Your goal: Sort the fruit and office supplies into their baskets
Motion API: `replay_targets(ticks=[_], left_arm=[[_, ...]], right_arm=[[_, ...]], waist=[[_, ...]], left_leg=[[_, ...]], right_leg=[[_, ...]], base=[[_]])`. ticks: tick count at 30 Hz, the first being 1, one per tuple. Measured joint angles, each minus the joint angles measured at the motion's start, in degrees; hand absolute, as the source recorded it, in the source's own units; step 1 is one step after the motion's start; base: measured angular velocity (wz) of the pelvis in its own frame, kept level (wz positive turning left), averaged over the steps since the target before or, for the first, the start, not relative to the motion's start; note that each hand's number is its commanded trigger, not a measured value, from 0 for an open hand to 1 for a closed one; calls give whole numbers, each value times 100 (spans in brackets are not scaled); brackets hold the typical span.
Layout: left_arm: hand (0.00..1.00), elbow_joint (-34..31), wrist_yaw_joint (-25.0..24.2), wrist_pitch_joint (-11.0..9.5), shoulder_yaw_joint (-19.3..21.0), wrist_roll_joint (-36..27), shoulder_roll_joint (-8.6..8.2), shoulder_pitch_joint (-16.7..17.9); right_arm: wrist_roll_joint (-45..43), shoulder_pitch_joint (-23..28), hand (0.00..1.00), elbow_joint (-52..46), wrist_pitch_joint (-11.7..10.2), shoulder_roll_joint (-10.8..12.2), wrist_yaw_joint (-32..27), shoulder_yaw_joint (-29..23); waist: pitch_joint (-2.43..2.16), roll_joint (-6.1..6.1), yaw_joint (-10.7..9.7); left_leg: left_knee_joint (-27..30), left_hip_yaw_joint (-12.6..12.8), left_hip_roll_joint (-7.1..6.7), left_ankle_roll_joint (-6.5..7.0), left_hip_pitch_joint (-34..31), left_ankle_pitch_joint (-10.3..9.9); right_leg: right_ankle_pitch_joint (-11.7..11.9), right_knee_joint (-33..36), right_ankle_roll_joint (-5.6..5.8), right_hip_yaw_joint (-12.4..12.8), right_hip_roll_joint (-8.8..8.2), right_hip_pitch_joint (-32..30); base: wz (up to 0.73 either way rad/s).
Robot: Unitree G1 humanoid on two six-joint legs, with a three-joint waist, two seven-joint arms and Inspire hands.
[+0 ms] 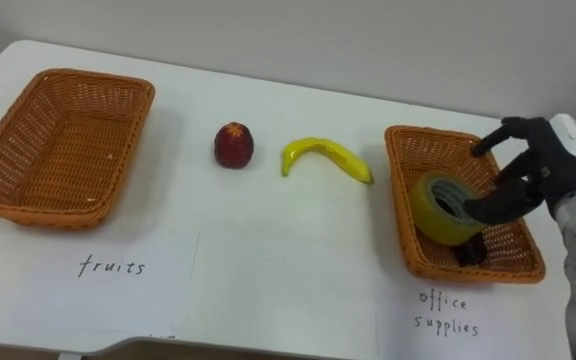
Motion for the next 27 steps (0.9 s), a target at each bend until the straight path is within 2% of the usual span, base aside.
replay_targets(ticks=[21,27], left_arm=[[0,0,39,0,0,-2,0,32],[0,6,113,-4,-10,-2,-2,40]], right_arm=[[5,1,0,0,-5,0,-9,0],[16,1,0,0,-106,0,-175,-2]], waist=[[20,32,-2],[20,51,12]], left_leg=[[14,0,-1,0,-1,0],[14,14,3,0,41,0]], right_leg=[[0,-17,1,3,2,-6],[0,-6,0,22,8,-6]], base=[[0],[-1]])
